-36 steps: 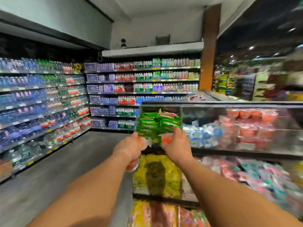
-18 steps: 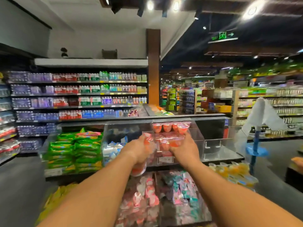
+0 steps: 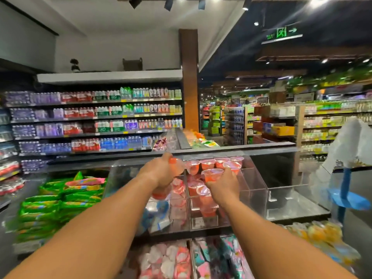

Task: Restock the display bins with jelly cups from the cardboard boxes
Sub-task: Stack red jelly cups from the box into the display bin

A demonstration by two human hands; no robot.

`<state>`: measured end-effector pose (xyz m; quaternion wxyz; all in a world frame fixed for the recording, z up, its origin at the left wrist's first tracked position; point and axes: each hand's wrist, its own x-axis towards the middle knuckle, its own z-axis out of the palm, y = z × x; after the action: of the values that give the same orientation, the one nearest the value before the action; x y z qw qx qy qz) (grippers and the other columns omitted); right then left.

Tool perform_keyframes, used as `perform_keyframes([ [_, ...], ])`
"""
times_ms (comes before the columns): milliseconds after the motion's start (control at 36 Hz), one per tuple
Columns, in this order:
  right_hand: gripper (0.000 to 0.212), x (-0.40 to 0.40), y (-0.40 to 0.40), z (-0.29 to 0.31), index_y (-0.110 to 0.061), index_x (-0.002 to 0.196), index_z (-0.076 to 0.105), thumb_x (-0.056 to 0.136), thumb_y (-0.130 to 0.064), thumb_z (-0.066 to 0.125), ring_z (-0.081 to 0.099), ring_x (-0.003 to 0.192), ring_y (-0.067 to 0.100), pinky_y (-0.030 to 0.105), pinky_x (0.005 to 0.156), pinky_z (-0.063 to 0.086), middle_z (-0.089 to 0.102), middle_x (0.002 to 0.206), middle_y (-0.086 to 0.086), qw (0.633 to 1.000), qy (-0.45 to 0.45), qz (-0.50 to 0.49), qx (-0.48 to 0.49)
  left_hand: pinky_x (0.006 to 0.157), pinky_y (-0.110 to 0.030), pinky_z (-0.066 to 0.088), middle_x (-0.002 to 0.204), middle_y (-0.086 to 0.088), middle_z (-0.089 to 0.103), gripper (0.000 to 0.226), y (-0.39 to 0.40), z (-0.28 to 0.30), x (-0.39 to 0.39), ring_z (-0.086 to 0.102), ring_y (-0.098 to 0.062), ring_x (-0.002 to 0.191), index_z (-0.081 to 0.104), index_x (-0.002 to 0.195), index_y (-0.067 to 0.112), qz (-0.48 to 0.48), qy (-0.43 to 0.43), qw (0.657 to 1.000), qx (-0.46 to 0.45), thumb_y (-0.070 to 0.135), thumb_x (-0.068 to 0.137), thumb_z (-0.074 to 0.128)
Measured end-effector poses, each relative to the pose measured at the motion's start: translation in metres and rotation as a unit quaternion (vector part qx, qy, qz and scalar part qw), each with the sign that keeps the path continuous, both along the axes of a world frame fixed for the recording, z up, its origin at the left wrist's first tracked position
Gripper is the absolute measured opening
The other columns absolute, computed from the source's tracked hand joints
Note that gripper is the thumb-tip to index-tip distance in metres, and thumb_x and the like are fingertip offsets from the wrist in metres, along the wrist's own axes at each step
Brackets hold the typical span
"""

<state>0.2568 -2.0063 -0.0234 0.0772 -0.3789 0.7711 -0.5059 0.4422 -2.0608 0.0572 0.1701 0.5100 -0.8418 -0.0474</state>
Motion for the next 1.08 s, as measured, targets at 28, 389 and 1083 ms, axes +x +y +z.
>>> perform_keyframes([
  [28, 0.081, -0.005, -0.008, -0.001, -0.011, 0.15, 0.036, 0.083, -0.023, 0.08, 0.042, 0.137, 0.03, 0.043, 0.109, 0.042, 0.046, 0.148, 0.008, 1.0, 0.001, -0.008, 0.001, 0.089, -0.044, 0.052, 0.123, -0.01, 0.061, 0.067, -0.005, 0.002, -0.002, 0.059, -0.03, 0.1, 0.029, 0.148, 0.029, 0.006, -0.001, 1.0, -0.005, 0.016, 0.089, 0.057],
  [389, 0.079, -0.047, -0.081, -0.022, -0.013, 0.158, 0.016, 0.09, 0.002, 0.053, 0.051, 0.129, 0.037, 0.048, 0.102, 0.05, 0.048, 0.148, 0.016, 0.998, -0.052, -0.031, 0.01, 0.089, -0.042, 0.053, 0.131, -0.006, 0.059, 0.075, -0.054, -0.002, -0.027, 0.06, -0.027, 0.107, 0.025, 0.152, 0.034, 0.04, 0.032, 0.998, -0.032, 0.019, 0.089, 0.063],
  [1083, 0.07, -0.051, -0.095, -0.028, -0.003, 0.151, 0.019, 0.09, 0.004, 0.051, 0.061, 0.112, 0.036, 0.044, 0.088, 0.055, 0.061, 0.126, 0.019, 0.998, -0.007, -0.046, 0.04, 0.089, -0.045, 0.053, 0.119, -0.008, 0.059, 0.07, -0.063, -0.013, -0.047, 0.059, -0.029, 0.098, 0.027, 0.146, 0.031, 0.018, 0.016, 1.0, -0.008, 0.012, 0.087, 0.059],
])
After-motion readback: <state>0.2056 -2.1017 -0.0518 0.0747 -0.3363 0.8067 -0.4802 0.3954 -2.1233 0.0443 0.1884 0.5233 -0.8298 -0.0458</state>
